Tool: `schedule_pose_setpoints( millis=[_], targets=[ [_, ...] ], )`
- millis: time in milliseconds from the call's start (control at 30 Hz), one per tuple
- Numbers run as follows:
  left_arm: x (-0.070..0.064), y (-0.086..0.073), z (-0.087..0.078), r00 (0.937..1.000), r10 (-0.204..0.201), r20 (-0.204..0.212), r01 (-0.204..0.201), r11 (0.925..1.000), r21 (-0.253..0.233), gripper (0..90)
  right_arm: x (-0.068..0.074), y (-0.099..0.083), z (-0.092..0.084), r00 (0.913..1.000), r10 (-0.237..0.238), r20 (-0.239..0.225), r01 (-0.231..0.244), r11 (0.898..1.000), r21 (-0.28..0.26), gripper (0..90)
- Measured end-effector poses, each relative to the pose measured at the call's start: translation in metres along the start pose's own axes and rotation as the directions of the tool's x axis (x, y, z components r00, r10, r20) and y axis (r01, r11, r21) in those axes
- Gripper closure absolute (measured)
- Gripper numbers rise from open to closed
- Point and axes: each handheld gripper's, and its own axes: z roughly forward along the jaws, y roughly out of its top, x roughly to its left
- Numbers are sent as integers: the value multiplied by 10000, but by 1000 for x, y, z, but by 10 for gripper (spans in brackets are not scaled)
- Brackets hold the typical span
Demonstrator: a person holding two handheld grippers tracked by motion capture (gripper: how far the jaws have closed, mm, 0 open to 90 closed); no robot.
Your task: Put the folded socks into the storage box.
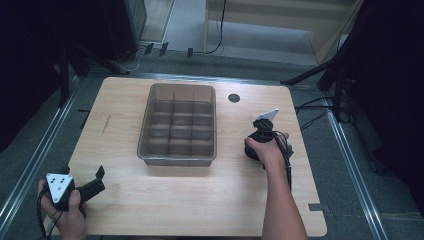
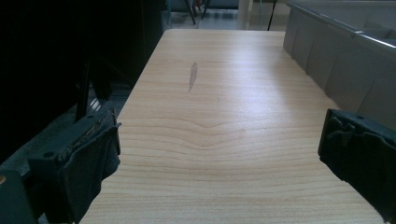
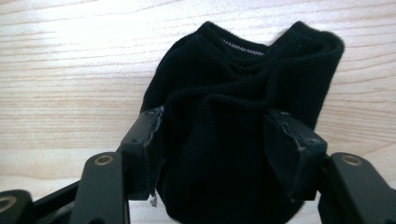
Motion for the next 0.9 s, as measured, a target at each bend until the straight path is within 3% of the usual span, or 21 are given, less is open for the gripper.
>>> schedule_pose_setpoints(
  millis=[133, 400, 467, 667, 800, 833, 867, 900],
  targets=[
    [0, 0, 0, 10000, 13, 11, -13, 10000, 0, 0, 4, 1, 0, 9997, -40, 251, 39, 10000, 60, 449],
    [0, 0, 0, 10000, 24, -1, -24, 10000, 1, 0, -5, -1, -6, 9996, 108, 267, -102, 9997, -208, 768],
    [0, 0, 0, 10000, 21, -12, -21, 10000, 3, 0, -7, -1, -10, 9991, 147, 394, -136, 9994, -305, 783],
    [-1, 0, 0, 10000, 35, -18, -35, 10000, 3, 0, -12, 1, -27, 9997, 212, 147, -203, 9979, -615, 787],
    [-1, 0, 0, 10000, 66, -5, -66, 10000, 18, 0, -12, 2, -37, 9988, 316, -374, -346, 9961, -809, 762],
    [-1, 0, 0, 10000, 66, -2, -66, 10000, 18, 0, -12, 3, -36, 9971, 411, -646, -456, 9965, -697, 712],
    [-1, 0, 0, 10000, 64, -9, -64, 10000, 20, 0, -9, 4, -32, 9940, 374, -1028, -430, 9977, -528, 589],
    [-1, 0, 0, 10000, 64, -9, -64, 10000, 20, 0, -7, 4, -30, 9948, 347, -963, -400, 9978, -534, 543]
  ],
)
